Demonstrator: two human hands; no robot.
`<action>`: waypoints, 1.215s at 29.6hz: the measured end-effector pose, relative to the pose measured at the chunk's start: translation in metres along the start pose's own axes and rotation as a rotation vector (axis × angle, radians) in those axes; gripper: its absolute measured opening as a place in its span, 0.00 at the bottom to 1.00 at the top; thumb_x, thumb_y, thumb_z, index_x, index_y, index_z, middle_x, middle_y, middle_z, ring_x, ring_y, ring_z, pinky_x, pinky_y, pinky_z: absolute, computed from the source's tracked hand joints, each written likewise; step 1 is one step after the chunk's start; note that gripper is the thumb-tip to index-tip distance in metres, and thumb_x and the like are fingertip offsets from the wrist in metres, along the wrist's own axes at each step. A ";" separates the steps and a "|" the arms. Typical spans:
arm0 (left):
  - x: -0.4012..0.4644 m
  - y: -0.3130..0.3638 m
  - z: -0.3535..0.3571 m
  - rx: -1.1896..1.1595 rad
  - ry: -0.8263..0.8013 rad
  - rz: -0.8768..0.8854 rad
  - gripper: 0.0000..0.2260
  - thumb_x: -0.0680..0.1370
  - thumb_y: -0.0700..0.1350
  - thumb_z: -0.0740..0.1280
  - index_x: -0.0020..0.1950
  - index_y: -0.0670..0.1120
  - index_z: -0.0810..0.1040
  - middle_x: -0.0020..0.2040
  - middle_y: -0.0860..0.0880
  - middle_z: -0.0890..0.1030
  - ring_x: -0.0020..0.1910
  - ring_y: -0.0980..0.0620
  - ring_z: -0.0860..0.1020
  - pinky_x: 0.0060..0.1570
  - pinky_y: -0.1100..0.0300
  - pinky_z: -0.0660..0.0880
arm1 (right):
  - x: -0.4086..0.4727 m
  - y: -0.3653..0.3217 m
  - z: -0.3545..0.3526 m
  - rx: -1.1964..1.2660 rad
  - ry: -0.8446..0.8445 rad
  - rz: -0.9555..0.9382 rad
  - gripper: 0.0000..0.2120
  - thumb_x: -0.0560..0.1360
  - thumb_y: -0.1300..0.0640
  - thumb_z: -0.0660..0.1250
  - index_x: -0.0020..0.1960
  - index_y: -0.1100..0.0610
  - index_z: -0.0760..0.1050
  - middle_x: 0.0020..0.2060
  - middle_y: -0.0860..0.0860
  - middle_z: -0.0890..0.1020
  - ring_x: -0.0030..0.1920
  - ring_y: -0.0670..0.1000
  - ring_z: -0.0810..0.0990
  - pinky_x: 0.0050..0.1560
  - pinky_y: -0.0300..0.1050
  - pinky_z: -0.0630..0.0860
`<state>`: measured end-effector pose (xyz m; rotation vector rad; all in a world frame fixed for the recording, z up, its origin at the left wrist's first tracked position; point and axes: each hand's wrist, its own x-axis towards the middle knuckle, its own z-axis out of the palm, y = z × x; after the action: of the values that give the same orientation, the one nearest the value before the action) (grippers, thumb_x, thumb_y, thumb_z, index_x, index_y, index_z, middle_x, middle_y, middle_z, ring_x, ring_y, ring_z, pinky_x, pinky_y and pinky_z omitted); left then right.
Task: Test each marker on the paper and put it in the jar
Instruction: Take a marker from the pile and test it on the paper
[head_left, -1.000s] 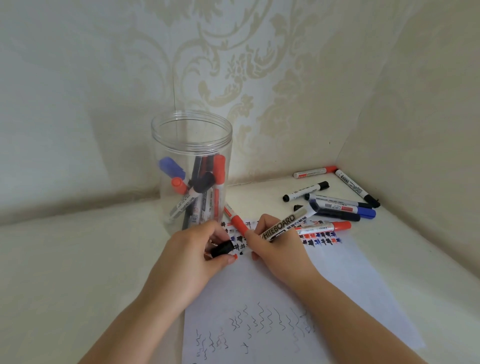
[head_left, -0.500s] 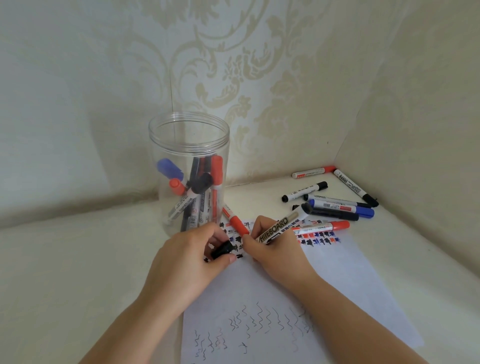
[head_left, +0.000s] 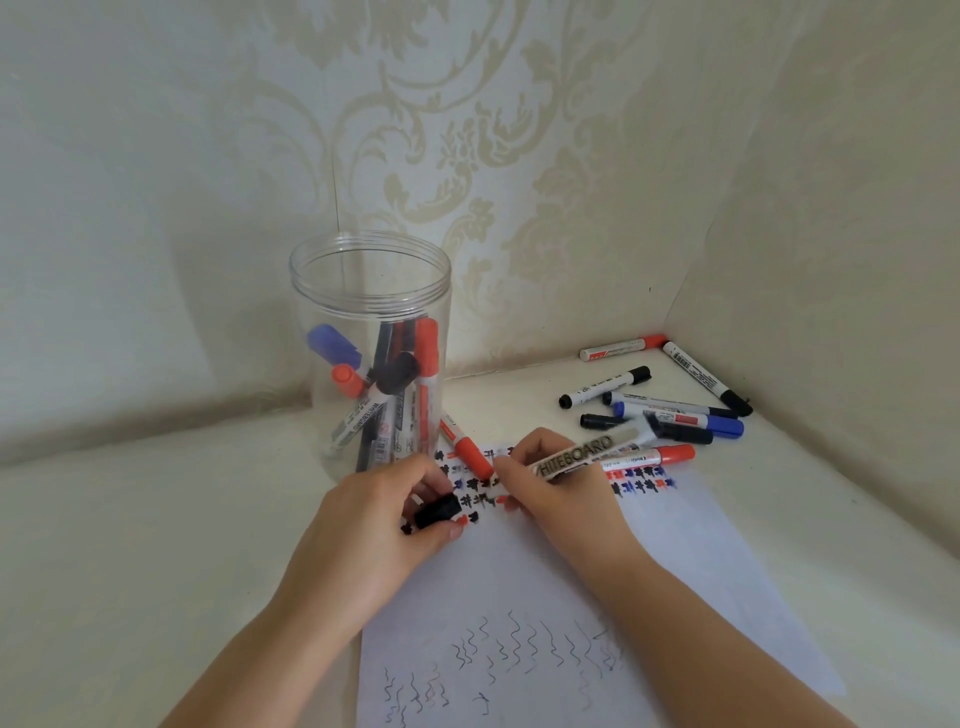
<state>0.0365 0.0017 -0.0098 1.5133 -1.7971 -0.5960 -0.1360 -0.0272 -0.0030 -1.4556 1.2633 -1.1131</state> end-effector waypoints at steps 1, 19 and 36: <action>0.000 0.000 0.000 -0.011 0.000 0.004 0.11 0.65 0.47 0.76 0.41 0.55 0.76 0.37 0.61 0.81 0.39 0.61 0.78 0.37 0.67 0.72 | -0.001 -0.003 -0.002 0.064 0.009 0.018 0.10 0.70 0.57 0.70 0.35 0.59 0.71 0.23 0.48 0.78 0.27 0.49 0.74 0.27 0.34 0.68; -0.002 0.009 -0.001 -0.020 0.022 0.193 0.10 0.66 0.46 0.76 0.42 0.52 0.76 0.35 0.62 0.78 0.39 0.63 0.76 0.37 0.73 0.70 | -0.009 -0.015 -0.004 0.168 -0.131 -0.014 0.07 0.69 0.64 0.72 0.34 0.58 0.77 0.20 0.49 0.75 0.21 0.43 0.71 0.24 0.32 0.66; -0.007 0.013 0.007 0.219 0.001 0.387 0.15 0.77 0.62 0.45 0.40 0.54 0.63 0.28 0.60 0.64 0.25 0.59 0.65 0.24 0.68 0.59 | -0.014 -0.022 0.000 0.330 -0.024 0.379 0.14 0.72 0.57 0.59 0.28 0.57 0.68 0.21 0.53 0.69 0.18 0.46 0.65 0.22 0.36 0.60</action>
<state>0.0231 0.0104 -0.0067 1.2467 -2.1360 -0.2146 -0.1322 -0.0114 0.0177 -0.9356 1.2091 -0.9859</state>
